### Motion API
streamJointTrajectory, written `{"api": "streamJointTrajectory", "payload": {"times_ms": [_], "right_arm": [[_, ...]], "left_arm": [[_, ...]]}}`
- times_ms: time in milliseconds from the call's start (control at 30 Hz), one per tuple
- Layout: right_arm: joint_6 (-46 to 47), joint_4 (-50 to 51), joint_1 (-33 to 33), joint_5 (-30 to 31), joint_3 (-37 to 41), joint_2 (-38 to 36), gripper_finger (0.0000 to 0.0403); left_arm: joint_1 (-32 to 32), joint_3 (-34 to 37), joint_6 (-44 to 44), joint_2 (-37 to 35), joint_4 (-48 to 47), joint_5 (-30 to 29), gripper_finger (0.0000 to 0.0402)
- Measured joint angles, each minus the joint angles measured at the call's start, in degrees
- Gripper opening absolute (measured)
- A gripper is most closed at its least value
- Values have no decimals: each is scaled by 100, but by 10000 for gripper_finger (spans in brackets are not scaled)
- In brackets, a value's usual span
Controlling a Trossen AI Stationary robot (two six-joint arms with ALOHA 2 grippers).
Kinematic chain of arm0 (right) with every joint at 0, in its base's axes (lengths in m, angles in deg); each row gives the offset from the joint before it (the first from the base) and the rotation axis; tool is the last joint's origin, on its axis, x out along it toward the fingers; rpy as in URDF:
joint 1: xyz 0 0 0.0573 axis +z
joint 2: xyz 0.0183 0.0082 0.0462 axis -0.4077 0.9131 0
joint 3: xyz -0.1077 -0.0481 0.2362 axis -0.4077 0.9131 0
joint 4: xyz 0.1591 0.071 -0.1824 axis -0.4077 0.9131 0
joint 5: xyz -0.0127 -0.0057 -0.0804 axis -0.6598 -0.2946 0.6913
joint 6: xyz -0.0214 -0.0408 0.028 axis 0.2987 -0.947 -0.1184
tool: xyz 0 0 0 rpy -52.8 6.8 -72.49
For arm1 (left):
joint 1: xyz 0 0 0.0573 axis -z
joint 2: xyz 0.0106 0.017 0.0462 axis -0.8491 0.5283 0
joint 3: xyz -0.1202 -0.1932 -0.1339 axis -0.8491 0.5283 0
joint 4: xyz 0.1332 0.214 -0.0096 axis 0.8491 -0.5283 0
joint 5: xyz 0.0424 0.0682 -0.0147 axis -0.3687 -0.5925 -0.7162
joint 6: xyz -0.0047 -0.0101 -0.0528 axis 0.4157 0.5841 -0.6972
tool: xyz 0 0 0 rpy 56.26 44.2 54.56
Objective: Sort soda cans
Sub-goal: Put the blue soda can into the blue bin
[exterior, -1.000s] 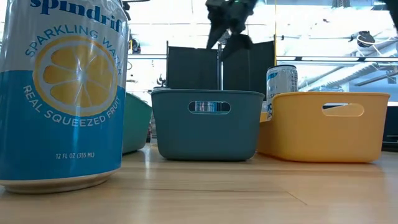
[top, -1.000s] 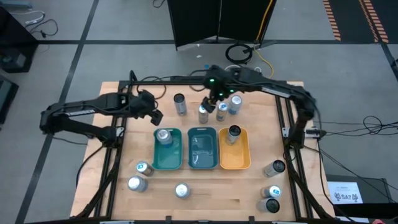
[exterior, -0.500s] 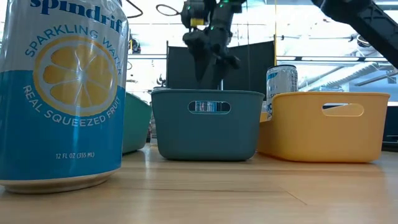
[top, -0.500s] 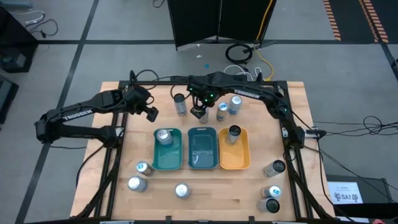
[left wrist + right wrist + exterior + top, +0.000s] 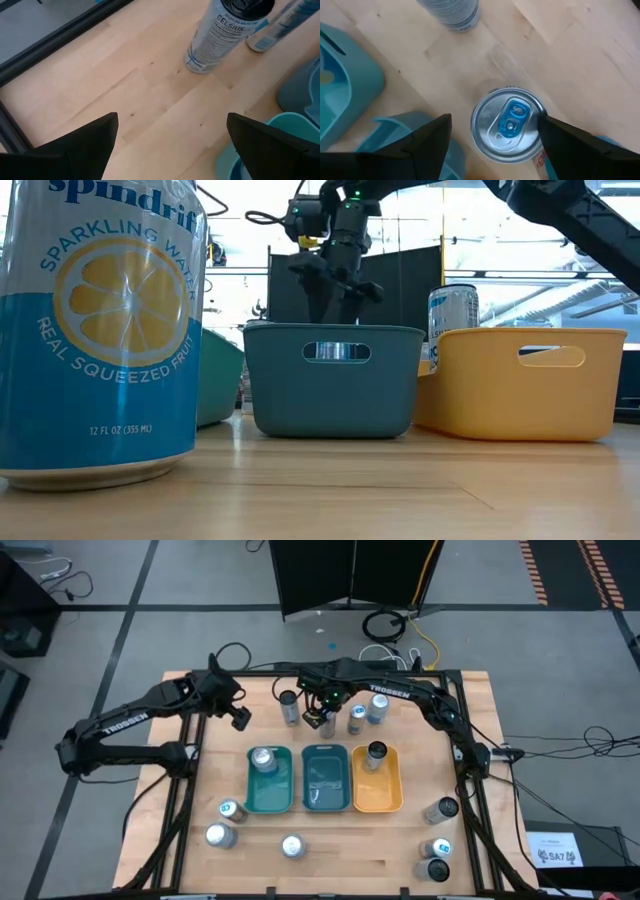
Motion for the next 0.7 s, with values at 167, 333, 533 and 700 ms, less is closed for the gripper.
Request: {"api": "streamJointTrajectory", "payload": {"times_ms": [167,333,533,700], "right_arm": [[229,-75,67,-142,42,-198,278],[339,-140,93,-70,39,-460,277],[309,-134,80,310,39,-434,277],[262,-215,73,306,39,-368,277]], "left_arm": [[-135,0,200,0,53,133,382],[-238,0,250,0,114,153,382],[-286,0,342,0,114,258,382],[-286,0,338,0,109,343,382]]}}
